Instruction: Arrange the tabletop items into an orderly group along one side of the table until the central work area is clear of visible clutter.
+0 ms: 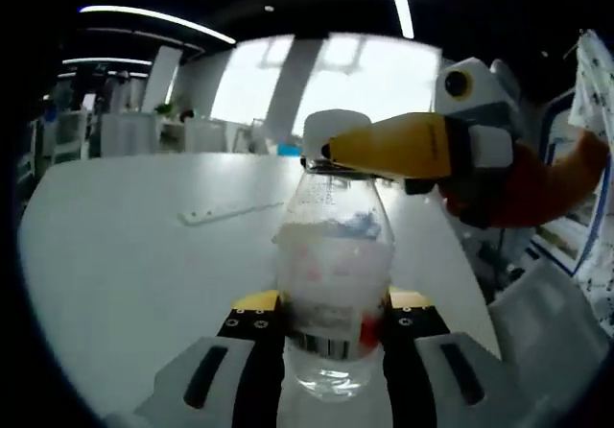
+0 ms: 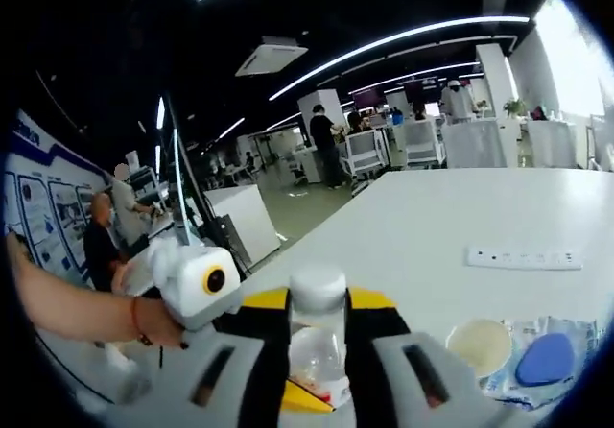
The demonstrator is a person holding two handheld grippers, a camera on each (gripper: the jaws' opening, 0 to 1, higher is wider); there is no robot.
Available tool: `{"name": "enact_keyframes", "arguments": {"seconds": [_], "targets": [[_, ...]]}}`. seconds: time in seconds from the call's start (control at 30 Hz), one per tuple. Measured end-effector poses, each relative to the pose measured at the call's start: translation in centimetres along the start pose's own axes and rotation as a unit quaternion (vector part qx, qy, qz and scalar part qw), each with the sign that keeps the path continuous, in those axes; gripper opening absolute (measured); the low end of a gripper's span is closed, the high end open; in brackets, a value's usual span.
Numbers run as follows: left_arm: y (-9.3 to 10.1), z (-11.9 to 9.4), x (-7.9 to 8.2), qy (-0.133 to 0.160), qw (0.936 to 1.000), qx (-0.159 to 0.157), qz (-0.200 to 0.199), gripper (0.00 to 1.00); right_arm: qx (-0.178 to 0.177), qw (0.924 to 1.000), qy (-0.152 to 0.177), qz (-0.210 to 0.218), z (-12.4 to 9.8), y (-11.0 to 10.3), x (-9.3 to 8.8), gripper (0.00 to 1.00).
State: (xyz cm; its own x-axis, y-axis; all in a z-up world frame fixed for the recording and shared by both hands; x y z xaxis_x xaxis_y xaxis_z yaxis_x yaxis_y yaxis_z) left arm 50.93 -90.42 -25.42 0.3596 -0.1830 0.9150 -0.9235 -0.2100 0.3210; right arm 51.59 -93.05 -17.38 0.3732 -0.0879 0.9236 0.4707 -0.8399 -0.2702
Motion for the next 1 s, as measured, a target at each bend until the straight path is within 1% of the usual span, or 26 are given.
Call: {"name": "enact_keyframes", "arguments": {"seconds": [0.1,0.23,0.6,0.73,0.8,1.0], "targets": [[-0.5,0.4,0.7,0.01,0.9999,0.004,0.006,0.35,0.001,0.9999,0.008,-0.007,0.1,0.4,0.6,0.18],[-1.2,1.0,1.4,0.015,0.9997,0.008,0.019,0.35,0.003,0.9998,0.011,-0.017,0.4,1.0,1.1,0.18],[-2.6,3.2,2.8,0.032,0.9989,0.011,0.031,0.35,0.007,0.9981,0.019,-0.058,0.8,3.1,2.4,0.18],[-3.0,4.1,3.1,0.034,0.9987,0.011,0.037,0.35,0.005,0.9972,0.021,-0.072,0.8,3.8,2.5,0.18],[-3.4,4.4,2.9,0.033,0.9986,0.013,0.039,0.35,0.003,0.9971,0.02,-0.073,0.9,4.3,2.4,0.18],[-3.9,5.2,2.7,0.031,0.9985,0.012,0.044,0.35,0.003,0.9947,0.022,-0.1,1.1,4.9,2.0,0.18]]}}
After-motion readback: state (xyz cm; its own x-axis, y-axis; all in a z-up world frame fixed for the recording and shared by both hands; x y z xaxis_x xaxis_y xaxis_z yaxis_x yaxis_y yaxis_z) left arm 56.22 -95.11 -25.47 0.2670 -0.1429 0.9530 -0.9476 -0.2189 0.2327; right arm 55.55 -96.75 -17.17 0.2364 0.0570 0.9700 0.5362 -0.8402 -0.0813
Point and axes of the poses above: the point that each gripper's makers call its tool centre point, and the gripper's own axes: z roughly forward along the fingers, y roughly to its right, x roughly out of its top, the point moved 3 cm from there along -z, roughly backward along the fingers, and after that the axes turned 1 degree about -z, right-handed, at the moved point
